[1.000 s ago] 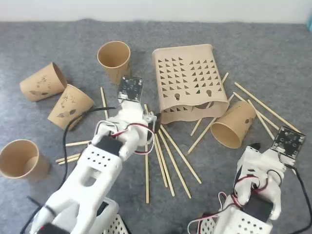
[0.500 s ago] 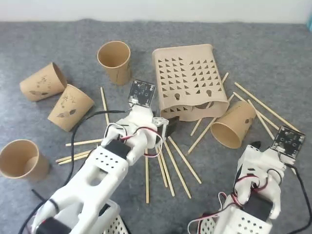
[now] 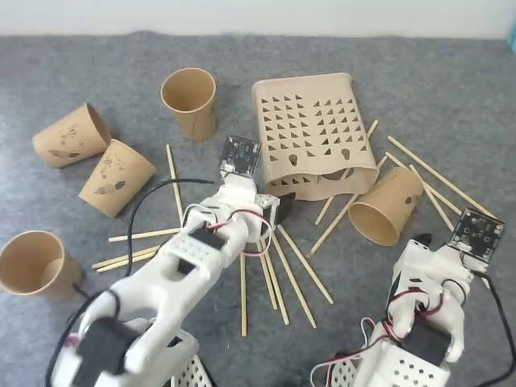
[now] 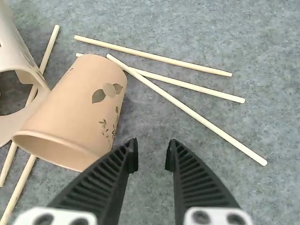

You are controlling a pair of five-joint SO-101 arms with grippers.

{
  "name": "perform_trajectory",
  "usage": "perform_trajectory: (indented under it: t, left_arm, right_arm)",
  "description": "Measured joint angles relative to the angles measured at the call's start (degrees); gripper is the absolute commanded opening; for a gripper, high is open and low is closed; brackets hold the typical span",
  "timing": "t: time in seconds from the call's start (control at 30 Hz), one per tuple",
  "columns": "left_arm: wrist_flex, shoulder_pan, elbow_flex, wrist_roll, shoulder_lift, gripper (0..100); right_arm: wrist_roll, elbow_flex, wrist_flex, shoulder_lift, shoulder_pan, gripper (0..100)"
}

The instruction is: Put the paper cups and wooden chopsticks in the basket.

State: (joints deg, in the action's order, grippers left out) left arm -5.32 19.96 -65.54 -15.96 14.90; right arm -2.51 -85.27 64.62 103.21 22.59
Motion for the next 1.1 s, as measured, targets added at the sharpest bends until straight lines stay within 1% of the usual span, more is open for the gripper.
perform_trajectory:
  t: [0.07, 0.13, 0.2, 0.27, 0.33, 0.4, 0.57, 0.73, 0.8, 0.87, 1.0, 1.1]
  left_arm:
    - [0.1, -1.1, 2.0, 0.0, -2.1, 24]
    - [0.1, -1.8, 3.1, 0.0, -2.7, 20]
    - [0.1, -2.2, 3.5, 0.0, -2.8, 11]
    - [0.3, -2.1, 3.5, 0.0, -2.8, 0]
    - [0.3, -1.5, 3.5, 0.0, -2.8, 2]
    - [0.3, -0.5, 3.5, 0.0, -2.7, 1]
    - [0.3, 0.0, 3.5, -0.4, -1.8, 1]
    - [-1.1, 0.4, 3.8, -0.2, 3.2, 1]
    - [-5.4, 0.4, 6.1, -0.1, 6.0, 1]
    - [-11.6, 0.4, 10.0, -0.4, 8.4, 1]
    - [-25.8, 0.4, 20.3, -5.2, 10.5, 1]
    - [-35.0, 0.4, 29.8, -7.4, 10.1, 1]
  right_arm:
    - [0.0, 0.0, 0.0, 0.0, 0.0, 11.2]
    - [0.0, 0.0, 0.0, 0.0, 0.0, 11.0]
    - [0.0, 0.0, 0.0, 0.0, 0.0, 10.9]
    - [0.0, 0.0, 0.0, 0.0, 0.0, 10.9]
    - [0.0, 0.0, 0.0, 0.0, 0.0, 10.9]
    - [0.0, 0.0, 0.0, 0.0, 0.0, 10.9]
    - [0.0, 0.0, 0.0, 0.0, 0.0, 10.9]
    - [0.0, -0.4, 0.0, 0.0, 0.0, 11.0]
    - [0.0, -1.3, 0.0, -0.1, 0.0, 11.0]
    - [0.0, -1.4, 0.0, 0.0, 0.0, 11.1]
    - [0.0, -1.4, 0.0, 0.0, 0.0, 11.1]
    - [0.0, -1.4, 0.0, 0.0, 0.0, 11.1]
